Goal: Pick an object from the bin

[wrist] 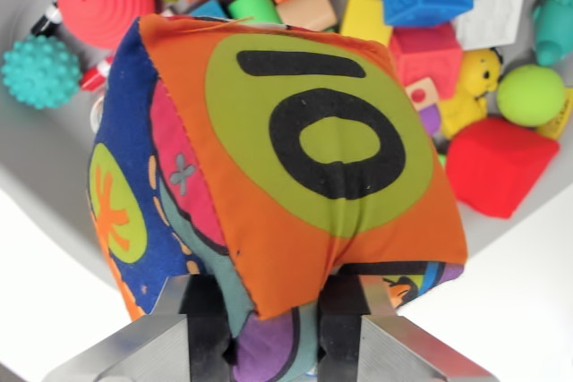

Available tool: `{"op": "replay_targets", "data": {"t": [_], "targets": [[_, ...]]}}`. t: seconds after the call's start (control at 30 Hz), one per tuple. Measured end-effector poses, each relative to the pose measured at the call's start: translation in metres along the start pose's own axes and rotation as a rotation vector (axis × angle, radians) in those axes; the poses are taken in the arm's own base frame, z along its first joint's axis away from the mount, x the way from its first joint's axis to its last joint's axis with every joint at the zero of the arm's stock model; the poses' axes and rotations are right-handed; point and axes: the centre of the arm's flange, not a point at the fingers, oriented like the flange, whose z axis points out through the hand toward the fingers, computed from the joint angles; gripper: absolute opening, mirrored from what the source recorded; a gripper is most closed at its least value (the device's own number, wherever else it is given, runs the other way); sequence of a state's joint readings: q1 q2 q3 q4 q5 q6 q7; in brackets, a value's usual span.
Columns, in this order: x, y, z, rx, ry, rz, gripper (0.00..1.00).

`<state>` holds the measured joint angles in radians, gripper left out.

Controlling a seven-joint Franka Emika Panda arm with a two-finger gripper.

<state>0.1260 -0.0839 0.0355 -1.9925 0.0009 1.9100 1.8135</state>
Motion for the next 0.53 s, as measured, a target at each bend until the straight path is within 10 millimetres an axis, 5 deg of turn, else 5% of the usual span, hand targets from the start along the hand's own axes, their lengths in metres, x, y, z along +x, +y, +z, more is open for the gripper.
{"op": "replay_targets", "data": {"t": [0.53], "targets": [[0.0, -0.0001, -0.0015, -0.002, 0.0, 0.0, 0.0]]}}
